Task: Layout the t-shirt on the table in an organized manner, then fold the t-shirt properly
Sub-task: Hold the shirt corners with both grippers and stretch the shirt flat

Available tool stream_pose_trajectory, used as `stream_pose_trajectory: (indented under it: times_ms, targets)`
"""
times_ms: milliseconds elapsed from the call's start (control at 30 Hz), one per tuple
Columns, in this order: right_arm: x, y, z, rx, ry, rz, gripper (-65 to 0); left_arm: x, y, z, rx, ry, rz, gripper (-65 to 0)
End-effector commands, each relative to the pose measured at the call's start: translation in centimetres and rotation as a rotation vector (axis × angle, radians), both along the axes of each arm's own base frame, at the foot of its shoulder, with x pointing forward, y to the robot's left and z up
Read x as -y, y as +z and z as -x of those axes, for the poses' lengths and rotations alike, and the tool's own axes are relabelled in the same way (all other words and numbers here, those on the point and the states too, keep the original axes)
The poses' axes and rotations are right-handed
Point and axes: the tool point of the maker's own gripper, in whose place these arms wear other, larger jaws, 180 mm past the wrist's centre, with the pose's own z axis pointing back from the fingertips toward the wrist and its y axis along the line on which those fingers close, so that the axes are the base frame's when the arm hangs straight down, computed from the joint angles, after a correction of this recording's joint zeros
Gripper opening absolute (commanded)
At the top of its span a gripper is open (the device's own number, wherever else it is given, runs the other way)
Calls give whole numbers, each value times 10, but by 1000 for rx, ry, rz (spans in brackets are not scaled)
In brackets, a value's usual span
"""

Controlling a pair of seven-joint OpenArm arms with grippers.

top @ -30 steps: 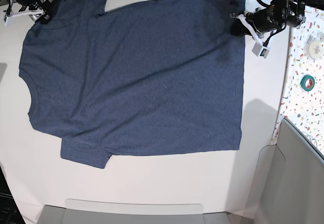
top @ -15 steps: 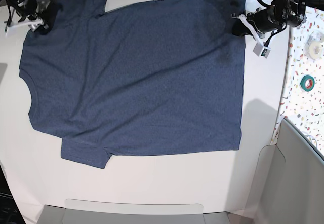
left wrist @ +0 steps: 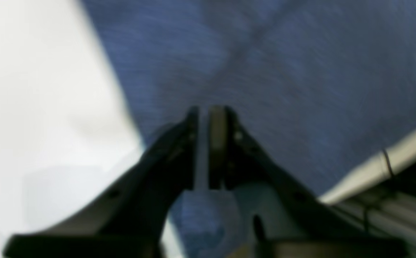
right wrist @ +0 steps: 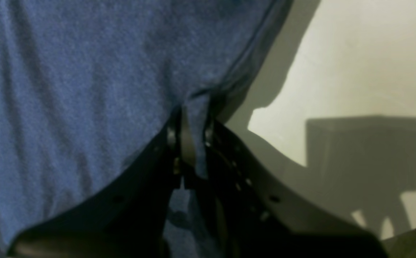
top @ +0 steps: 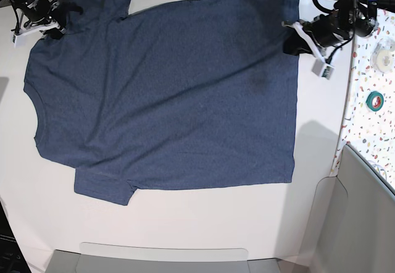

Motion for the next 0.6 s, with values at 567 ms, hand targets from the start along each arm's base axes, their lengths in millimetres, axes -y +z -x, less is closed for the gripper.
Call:
stream_pose_trajectory:
  times_ms: [567]
  targets:
    - [-1, -14, 26, -154, 49, -1, -650, -82, -26, 76, -200, 340, 243, -410]
